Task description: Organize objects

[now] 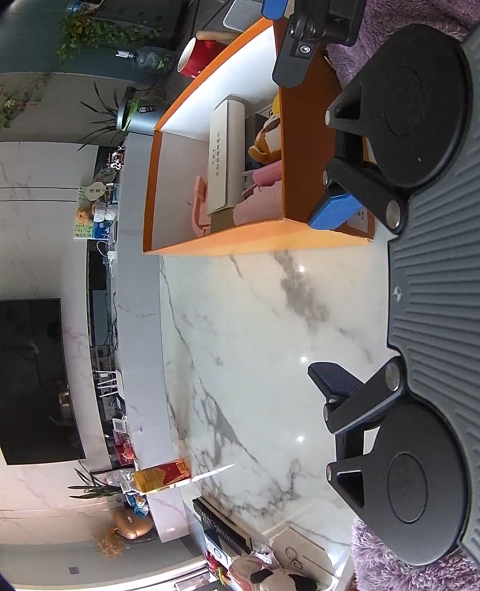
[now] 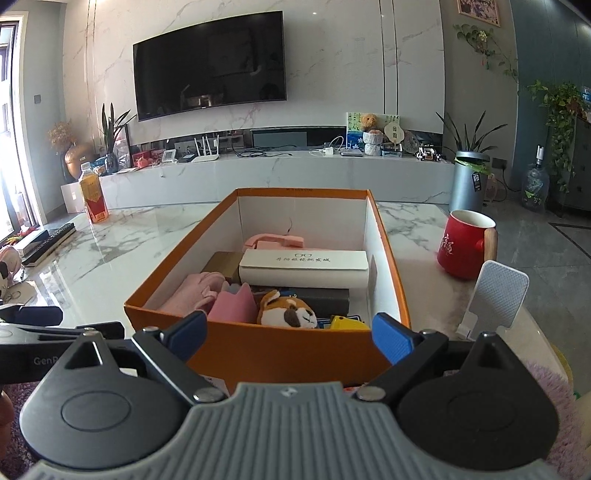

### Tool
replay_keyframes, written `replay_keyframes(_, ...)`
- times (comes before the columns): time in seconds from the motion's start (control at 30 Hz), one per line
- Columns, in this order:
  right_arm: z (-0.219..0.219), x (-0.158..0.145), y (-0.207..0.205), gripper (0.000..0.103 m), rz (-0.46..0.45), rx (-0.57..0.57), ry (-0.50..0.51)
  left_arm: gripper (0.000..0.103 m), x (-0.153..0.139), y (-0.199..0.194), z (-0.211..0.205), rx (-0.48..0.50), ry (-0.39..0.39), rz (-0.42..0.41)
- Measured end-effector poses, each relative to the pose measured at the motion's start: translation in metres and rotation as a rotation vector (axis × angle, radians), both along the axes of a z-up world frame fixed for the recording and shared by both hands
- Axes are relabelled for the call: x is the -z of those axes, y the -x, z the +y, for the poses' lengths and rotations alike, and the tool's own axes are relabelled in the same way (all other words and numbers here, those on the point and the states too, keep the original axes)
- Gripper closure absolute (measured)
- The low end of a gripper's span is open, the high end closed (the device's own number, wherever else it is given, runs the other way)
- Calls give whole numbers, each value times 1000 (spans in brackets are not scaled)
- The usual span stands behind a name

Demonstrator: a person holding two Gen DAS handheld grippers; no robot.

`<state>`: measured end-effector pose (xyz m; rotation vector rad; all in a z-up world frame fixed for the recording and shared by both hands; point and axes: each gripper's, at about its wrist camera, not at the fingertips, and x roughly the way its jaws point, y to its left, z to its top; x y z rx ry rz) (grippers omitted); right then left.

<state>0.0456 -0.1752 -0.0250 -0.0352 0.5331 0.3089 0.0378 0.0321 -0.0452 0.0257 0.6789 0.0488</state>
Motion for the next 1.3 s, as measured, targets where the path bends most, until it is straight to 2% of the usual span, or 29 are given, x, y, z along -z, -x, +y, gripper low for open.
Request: replay_keyframes(1.3,-2,3,9,7,-9,-21,-6,10,-9,9,-3,-3,-17,-3)
